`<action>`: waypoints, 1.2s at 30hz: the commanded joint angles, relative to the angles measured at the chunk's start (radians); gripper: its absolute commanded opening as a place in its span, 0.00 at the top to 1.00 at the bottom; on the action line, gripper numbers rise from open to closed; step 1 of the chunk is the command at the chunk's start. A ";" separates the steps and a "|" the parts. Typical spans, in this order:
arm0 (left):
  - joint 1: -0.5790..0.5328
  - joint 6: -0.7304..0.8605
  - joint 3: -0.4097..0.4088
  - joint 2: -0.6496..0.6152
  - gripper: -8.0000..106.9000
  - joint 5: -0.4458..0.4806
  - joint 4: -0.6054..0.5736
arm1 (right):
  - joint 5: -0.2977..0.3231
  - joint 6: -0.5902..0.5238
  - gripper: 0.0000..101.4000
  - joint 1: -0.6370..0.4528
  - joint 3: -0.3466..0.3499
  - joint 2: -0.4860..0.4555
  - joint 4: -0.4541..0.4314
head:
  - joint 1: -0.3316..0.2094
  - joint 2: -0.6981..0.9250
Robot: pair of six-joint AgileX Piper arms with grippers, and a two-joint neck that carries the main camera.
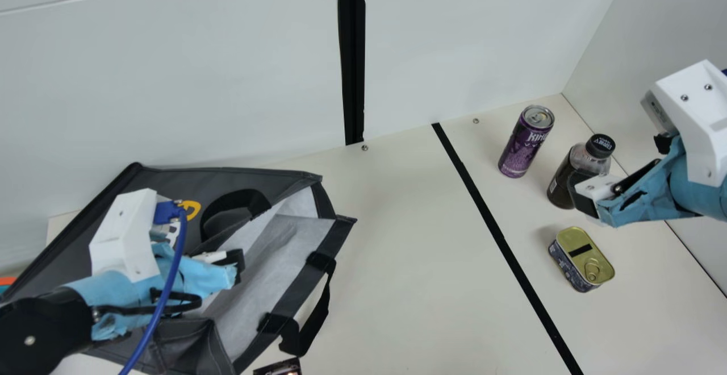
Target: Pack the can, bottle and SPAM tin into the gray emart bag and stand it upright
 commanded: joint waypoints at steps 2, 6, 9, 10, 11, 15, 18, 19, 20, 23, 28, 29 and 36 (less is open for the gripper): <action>0.000 0.000 0.000 0.000 1.00 0.000 0.000 | 0.000 0.000 0.06 0.000 0.000 0.000 0.000 | -0.023 -0.001; 0.000 0.000 0.000 0.000 1.00 0.000 0.000 | -0.007 0.043 0.06 0.044 0.011 -0.014 -0.036 | -0.023 -0.001; 0.000 0.000 0.000 0.000 1.00 0.000 0.000 | -0.006 0.072 0.06 0.070 0.010 -0.020 -0.063 | -0.023 -0.001; 0.000 0.000 0.000 0.000 1.00 0.000 0.000 | -0.006 0.082 0.06 0.079 0.009 -0.022 -0.073 | -0.023 -0.001; 0.000 0.000 0.000 0.000 1.00 0.000 0.000 | -0.005 0.091 0.06 0.086 0.009 -0.024 -0.082 | -0.023 -0.001; 0.000 0.000 0.000 0.000 1.00 0.000 0.000 | -0.002 0.129 0.06 0.118 0.007 -0.027 -0.123 | -0.023 -0.001; 0.000 0.000 0.000 0.000 1.00 0.000 0.000 | 0.000 0.149 0.06 0.134 0.002 -0.025 -0.146 | -0.023 -0.001; 0.000 0.000 0.000 0.000 1.00 0.000 0.000 | 0.000 0.153 0.06 0.137 0.000 -0.022 -0.152 | -0.023 -0.001; 0.000 0.000 0.000 0.000 1.00 0.000 0.000 | 0.001 0.158 0.06 0.141 -0.002 -0.019 -0.158 | -0.023 -0.001; 0.000 0.000 0.000 0.000 1.00 0.000 0.000 | 0.001 0.167 0.06 0.146 -0.011 -0.006 -0.169 | -0.023 -0.001; 0.000 0.000 0.000 0.000 1.00 0.000 0.000 | -0.001 0.169 0.06 0.144 -0.038 0.028 -0.177 | -0.023 -0.001; 0.000 0.000 0.000 0.000 1.00 0.000 0.000 | -0.002 0.167 0.06 0.143 -0.045 0.036 -0.177 | -0.023 -0.001; 0.000 0.000 0.000 0.000 1.00 0.000 0.000 | -0.005 0.154 0.06 0.131 -0.103 0.105 -0.183 | -0.023 -0.001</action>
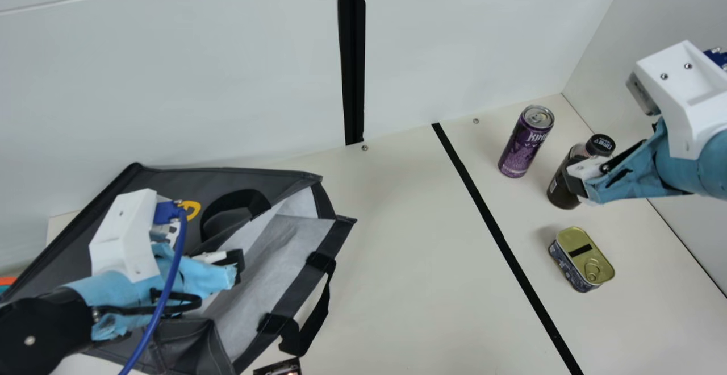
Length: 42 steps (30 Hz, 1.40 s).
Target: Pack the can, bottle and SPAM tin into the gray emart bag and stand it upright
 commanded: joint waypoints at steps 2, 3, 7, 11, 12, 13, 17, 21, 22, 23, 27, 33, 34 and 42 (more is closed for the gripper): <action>0.000 0.000 0.000 0.000 1.00 0.000 0.000 | 0.000 -0.007 0.06 -0.003 -0.025 0.031 -0.004 | -0.023 -0.001; 0.000 0.000 0.000 0.000 1.00 0.000 0.000 | 0.001 -0.008 0.06 -0.004 -0.032 0.041 -0.005 | -0.023 -0.001; 0.000 0.000 0.000 0.000 1.00 0.000 0.000 | 0.005 -0.012 0.06 -0.007 -0.065 0.083 -0.012 | -0.023 -0.001; 0.000 0.000 0.000 0.000 1.00 0.000 0.000 | 0.007 -0.011 0.06 -0.007 -0.094 0.126 -0.020 | -0.023 -0.001; 0.000 0.000 0.000 0.000 1.00 0.000 0.000 | 0.007 -0.011 0.06 -0.007 -0.100 0.137 -0.021 | -0.023 -0.001; 0.000 0.000 0.000 0.000 1.00 0.000 0.000 | 0.007 -0.010 0.06 -0.006 -0.107 0.148 -0.023 | -0.023 -0.001; 0.000 0.000 0.000 0.000 1.00 0.000 0.000 | 0.007 -0.002 0.06 -0.002 -0.132 0.191 -0.029 | -0.023 -0.001; 0.000 0.000 0.000 0.000 1.00 0.000 0.000 | 0.007 0.005 0.06 0.005 -0.158 0.234 -0.036 | -0.023 -0.001; 0.000 0.000 0.000 0.000 1.00 0.000 0.000 | 0.007 0.007 0.06 0.007 -0.165 0.244 -0.038 | -0.023 -0.001; 0.000 0.000 0.000 0.000 1.00 0.000 0.000 | 0.007 0.008 0.06 0.009 -0.172 0.255 -0.040 | -0.023 -0.001; 0.000 0.000 0.000 0.000 1.00 0.000 0.000 | 0.007 0.016 0.06 0.019 -0.201 0.297 -0.050 | -0.023 -0.001; 0.000 0.000 0.000 0.000 1.00 0.000 0.000 | 0.007 0.028 0.06 0.033 -0.241 0.361 -0.059 | -0.023 -0.001; 0.000 0.000 0.000 0.000 1.00 0.000 0.000 | 0.007 0.031 0.06 0.035 -0.247 0.372 -0.060 | -0.023 -0.001; 0.000 0.000 0.000 0.000 1.00 0.000 0.000 | 0.007 0.044 0.06 0.050 -0.307 0.464 -0.070 | -0.023 -0.001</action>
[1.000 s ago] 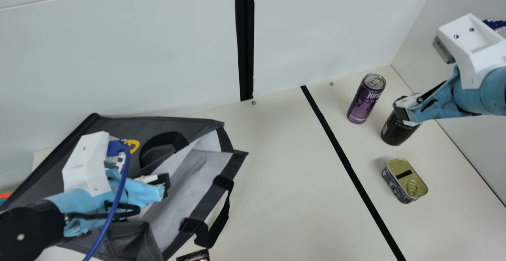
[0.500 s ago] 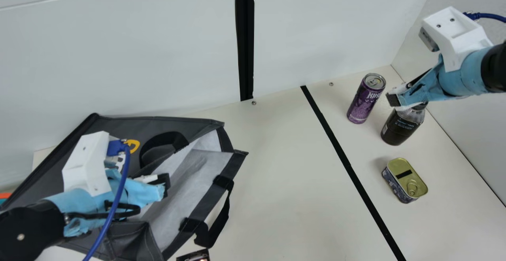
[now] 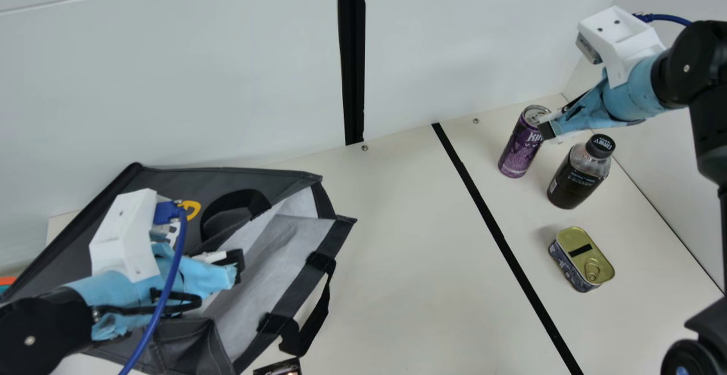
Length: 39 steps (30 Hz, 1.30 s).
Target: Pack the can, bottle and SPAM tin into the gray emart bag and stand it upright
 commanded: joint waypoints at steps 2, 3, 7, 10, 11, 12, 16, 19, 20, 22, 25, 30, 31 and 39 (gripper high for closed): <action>0.000 0.000 0.000 0.000 1.00 0.000 0.000 | 0.002 0.002 0.06 0.005 -0.023 0.036 -0.005 | -0.023 -0.002; 0.000 0.000 0.000 0.000 1.00 0.000 0.000 | 0.002 0.003 0.06 0.007 -0.030 0.048 -0.007 | -0.023 -0.002; 0.000 0.000 0.000 0.000 1.00 0.000 0.000 | 0.002 0.006 0.06 0.015 -0.062 0.095 -0.011 | -0.023 -0.002; 0.000 0.000 0.000 0.000 1.00 0.000 0.000 | 0.002 0.010 0.06 0.019 -0.085 0.131 -0.012 | -0.023 -0.002; 0.000 0.000 0.000 0.000 1.00 0.000 0.000 | 0.002 0.012 0.06 0.021 -0.092 0.143 -0.012 | -0.023 -0.002; 0.000 0.000 0.000 0.000 1.00 0.000 0.000 | 0.002 0.015 0.06 0.022 -0.100 0.154 -0.012 | -0.023 -0.002; 0.000 0.000 0.000 0.000 1.00 0.000 0.000 | 0.002 0.026 0.06 0.025 -0.127 0.199 -0.008 | -0.023 -0.002; 0.000 0.000 0.000 0.000 1.00 0.000 0.000 | 0.002 0.035 0.06 0.027 -0.146 0.233 -0.002 | -0.023 -0.002; 0.000 0.000 0.000 0.000 1.00 0.000 0.000 | 0.002 0.037 0.06 0.027 -0.153 0.244 -0.001 | -0.023 -0.002; 0.000 0.000 0.000 0.000 1.00 0.000 0.000 | 0.002 0.042 0.06 0.026 -0.168 0.268 0.002 | -0.023 -0.002; 0.000 0.000 0.000 0.000 1.00 0.000 0.000 | 0.002 0.048 0.06 0.026 -0.191 0.300 0.004 | -0.023 -0.002; 0.000 0.000 0.000 0.000 1.00 0.000 0.000 | 0.002 0.057 0.06 0.024 -0.228 0.351 0.008 | -0.023 -0.002; 0.000 0.000 0.000 0.000 1.00 0.000 0.000 | 0.002 0.059 0.06 0.024 -0.236 0.361 0.009 | -0.023 -0.002; 0.000 0.000 0.000 0.000 1.00 0.000 0.000 | 0.002 0.075 0.06 0.024 -0.288 0.433 0.010 | -0.023 -0.002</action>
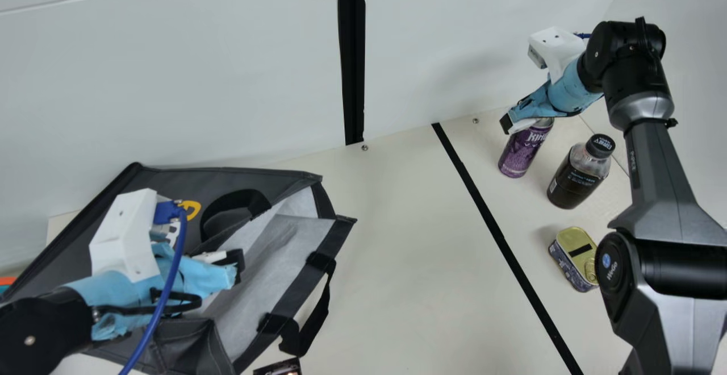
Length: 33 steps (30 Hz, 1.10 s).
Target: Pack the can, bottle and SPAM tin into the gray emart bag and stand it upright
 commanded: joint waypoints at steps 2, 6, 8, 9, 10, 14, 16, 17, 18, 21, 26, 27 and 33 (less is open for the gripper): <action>0.000 0.000 0.000 0.000 1.00 0.000 0.000 | 0.000 0.005 0.06 0.000 -0.013 0.022 -0.002 | -0.023 -0.002; 0.000 0.000 0.000 0.000 1.00 0.000 0.000 | 0.000 0.016 0.06 0.003 -0.027 0.048 -0.008 | -0.023 -0.002; 0.000 0.000 0.000 0.000 1.00 0.000 0.000 | 0.000 0.021 0.06 0.005 -0.030 0.059 -0.012 | -0.023 -0.002; 0.000 0.000 0.000 0.000 1.00 0.000 0.000 | 0.000 0.023 0.06 0.006 -0.031 0.064 -0.014 | -0.023 -0.002; 0.000 0.000 0.000 0.000 1.00 0.000 0.000 | 0.000 0.025 0.06 0.007 -0.032 0.068 -0.016 | -0.023 -0.002; 0.000 0.000 0.000 0.000 1.00 0.000 0.000 | 0.000 0.033 0.33 0.011 -0.030 0.081 -0.021 | -0.023 -0.002; 0.000 0.000 0.000 0.000 1.00 0.000 0.000 | 0.000 0.036 0.46 0.013 -0.029 0.084 -0.021 | -0.023 -0.002; 0.000 0.000 0.000 0.000 1.00 0.000 0.000 | 0.000 0.037 0.52 0.014 -0.029 0.085 -0.021 | -0.023 -0.002; 0.000 0.000 0.000 0.000 1.00 0.000 0.000 | 0.000 0.037 0.59 0.014 -0.029 0.086 -0.020 | -0.023 -0.002; 0.000 0.000 0.000 0.000 1.00 0.000 0.000 | 0.000 0.038 0.79 0.015 -0.028 0.085 -0.015 | -0.023 -0.002; 0.000 0.000 0.000 0.000 1.00 0.000 0.000 | 0.000 0.028 1.00 0.013 -0.028 0.077 -0.005 | -0.023 -0.002; 0.000 0.000 0.000 0.000 1.00 0.000 0.000 | 0.000 0.025 1.00 0.013 -0.028 0.075 -0.003 | -0.023 -0.002; 0.000 0.000 0.000 0.000 1.00 0.000 0.000 | 0.000 -0.007 1.00 0.008 -0.026 0.053 0.012 | -0.023 -0.002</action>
